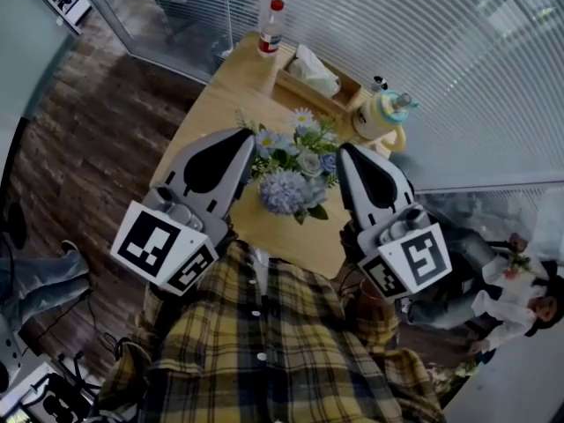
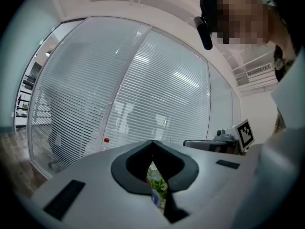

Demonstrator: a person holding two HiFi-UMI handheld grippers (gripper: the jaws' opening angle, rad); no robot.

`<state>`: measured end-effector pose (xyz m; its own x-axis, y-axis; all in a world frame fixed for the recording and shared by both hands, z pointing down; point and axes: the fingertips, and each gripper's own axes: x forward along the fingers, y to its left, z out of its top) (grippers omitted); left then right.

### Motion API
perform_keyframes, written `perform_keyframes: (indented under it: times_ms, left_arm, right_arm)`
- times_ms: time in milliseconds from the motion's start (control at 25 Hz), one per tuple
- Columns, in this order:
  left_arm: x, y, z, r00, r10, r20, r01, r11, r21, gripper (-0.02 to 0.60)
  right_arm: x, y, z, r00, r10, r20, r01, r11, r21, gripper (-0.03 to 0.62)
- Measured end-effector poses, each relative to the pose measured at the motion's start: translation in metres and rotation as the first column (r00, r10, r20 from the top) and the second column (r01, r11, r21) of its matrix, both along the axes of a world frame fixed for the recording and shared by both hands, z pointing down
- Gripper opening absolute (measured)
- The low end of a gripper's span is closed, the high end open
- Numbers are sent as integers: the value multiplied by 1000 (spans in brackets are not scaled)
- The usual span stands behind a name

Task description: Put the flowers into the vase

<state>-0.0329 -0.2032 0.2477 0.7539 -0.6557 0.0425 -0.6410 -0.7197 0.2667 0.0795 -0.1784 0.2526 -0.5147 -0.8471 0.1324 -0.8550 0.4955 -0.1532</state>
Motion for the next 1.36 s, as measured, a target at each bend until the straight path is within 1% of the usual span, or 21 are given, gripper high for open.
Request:
perform_keyframes:
  times_ms: [360,880,1120,1360]
  left_arm:
    - [-9,-4,7,1000,-26,-3,26,999,-22,9]
    - [-12,-6,12,999,-35,-2,35,999,-35,9]
    - [-8,-6,16,1000,-31,1,31,999,-36,9]
    - [-1,-8,18,1000,-16,20,17,1000,-22,9]
  right_arm:
    - [19,-1,9,999,51,-10,-51,998,-26,12]
    - [22,0,13,999,52,-15,-53,998,-43,12]
    - [23,-1,15,999,34,-10,-35,998,-46,12]
    - [20,-9,17,999,-18,-28,17,999,-44,12]
